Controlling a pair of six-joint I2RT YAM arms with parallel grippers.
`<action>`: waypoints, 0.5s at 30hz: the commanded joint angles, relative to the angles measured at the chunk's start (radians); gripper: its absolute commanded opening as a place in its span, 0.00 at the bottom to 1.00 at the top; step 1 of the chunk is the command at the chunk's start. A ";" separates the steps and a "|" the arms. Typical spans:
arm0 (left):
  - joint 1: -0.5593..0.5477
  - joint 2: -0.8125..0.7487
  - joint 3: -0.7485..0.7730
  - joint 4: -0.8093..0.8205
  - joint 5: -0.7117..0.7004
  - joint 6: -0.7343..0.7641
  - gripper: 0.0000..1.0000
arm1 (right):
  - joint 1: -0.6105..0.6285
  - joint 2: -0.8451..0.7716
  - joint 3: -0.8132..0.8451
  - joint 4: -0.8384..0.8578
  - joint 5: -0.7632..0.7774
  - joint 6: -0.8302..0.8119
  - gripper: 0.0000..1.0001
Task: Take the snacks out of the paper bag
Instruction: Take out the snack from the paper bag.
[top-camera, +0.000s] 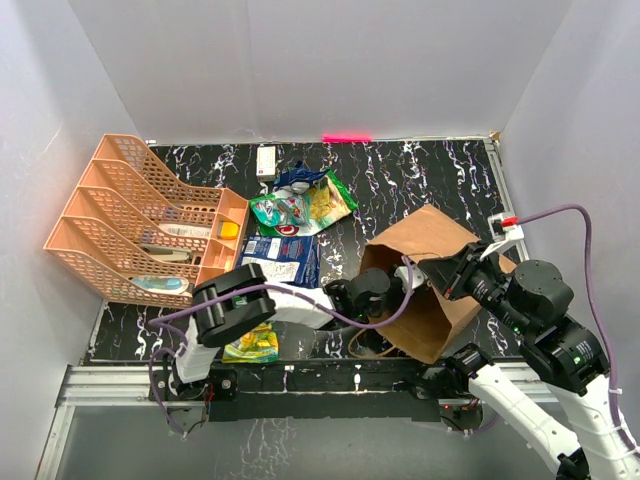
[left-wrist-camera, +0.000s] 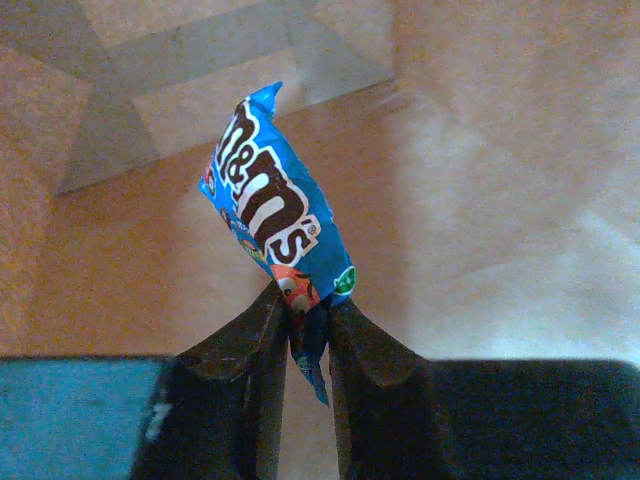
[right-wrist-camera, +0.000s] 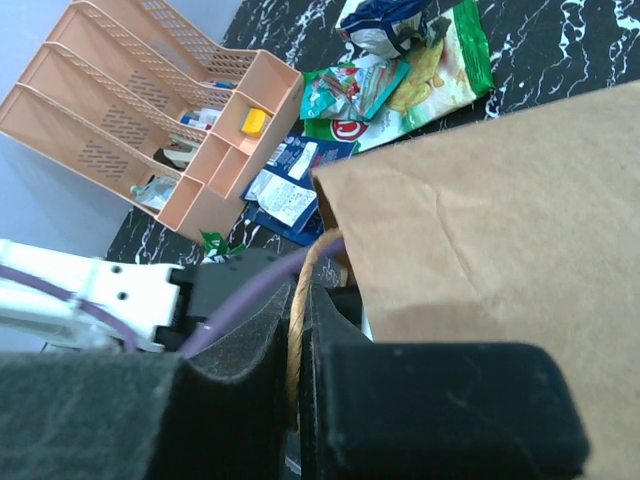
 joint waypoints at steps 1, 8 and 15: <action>-0.001 -0.156 -0.077 -0.062 0.115 -0.127 0.16 | 0.004 -0.013 -0.020 0.071 0.025 -0.013 0.08; -0.003 -0.361 -0.186 -0.222 0.220 -0.248 0.17 | 0.004 -0.025 -0.047 0.117 0.068 0.001 0.08; -0.004 -0.665 -0.305 -0.423 0.349 -0.287 0.18 | 0.005 -0.049 -0.084 0.164 0.135 0.013 0.08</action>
